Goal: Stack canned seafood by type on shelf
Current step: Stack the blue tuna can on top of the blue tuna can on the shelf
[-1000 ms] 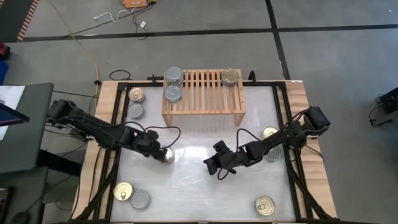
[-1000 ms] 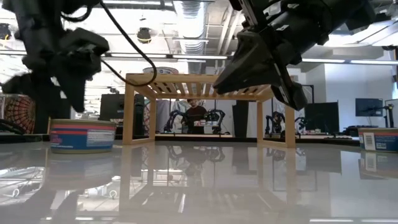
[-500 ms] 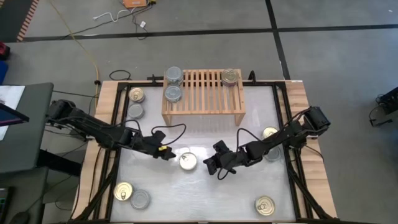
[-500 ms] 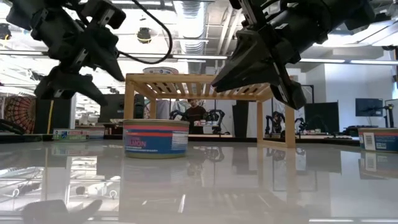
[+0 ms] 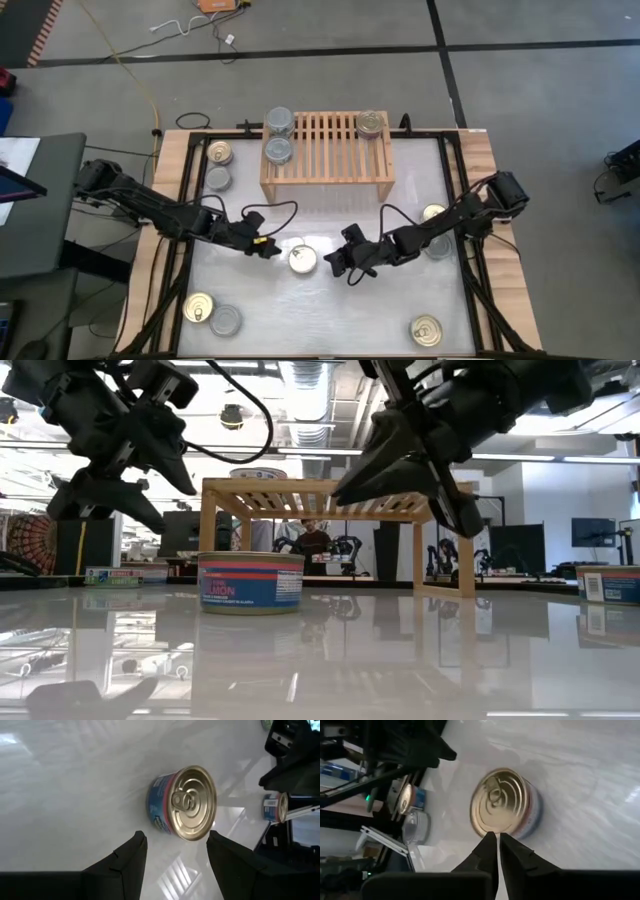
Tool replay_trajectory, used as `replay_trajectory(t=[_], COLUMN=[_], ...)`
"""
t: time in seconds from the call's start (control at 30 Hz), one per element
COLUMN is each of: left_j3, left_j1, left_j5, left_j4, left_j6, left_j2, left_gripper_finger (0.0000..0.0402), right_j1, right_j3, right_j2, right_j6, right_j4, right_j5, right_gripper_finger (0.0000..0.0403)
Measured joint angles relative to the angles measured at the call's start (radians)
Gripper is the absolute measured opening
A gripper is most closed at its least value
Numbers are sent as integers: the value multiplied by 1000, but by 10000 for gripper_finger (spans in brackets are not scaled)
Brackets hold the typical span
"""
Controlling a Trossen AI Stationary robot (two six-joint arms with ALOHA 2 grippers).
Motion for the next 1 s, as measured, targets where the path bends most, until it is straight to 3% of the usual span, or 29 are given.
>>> replay_trajectory(t=[0.3,0.5,0.67,1.0], left_j3=[0,0,0,0], left_j1=[0,0,0,0], left_j5=[-51,-61,-61,-60], left_j4=[1,1,-1,-5], left_j6=[-19,-26,-27,-25], left_j2=[0,3,4,4], left_gripper_finger=[196,196,196,196], right_j1=[-1,-17,-41,-60], right_j3=[34,75,93,92], right_j2=[17,116,154,153], right_j6=[15,4,9,2], right_j4=[23,14,33,12], right_j5=[-25,-61,-136,-146], right_gripper_finger=[37,46,80,176])
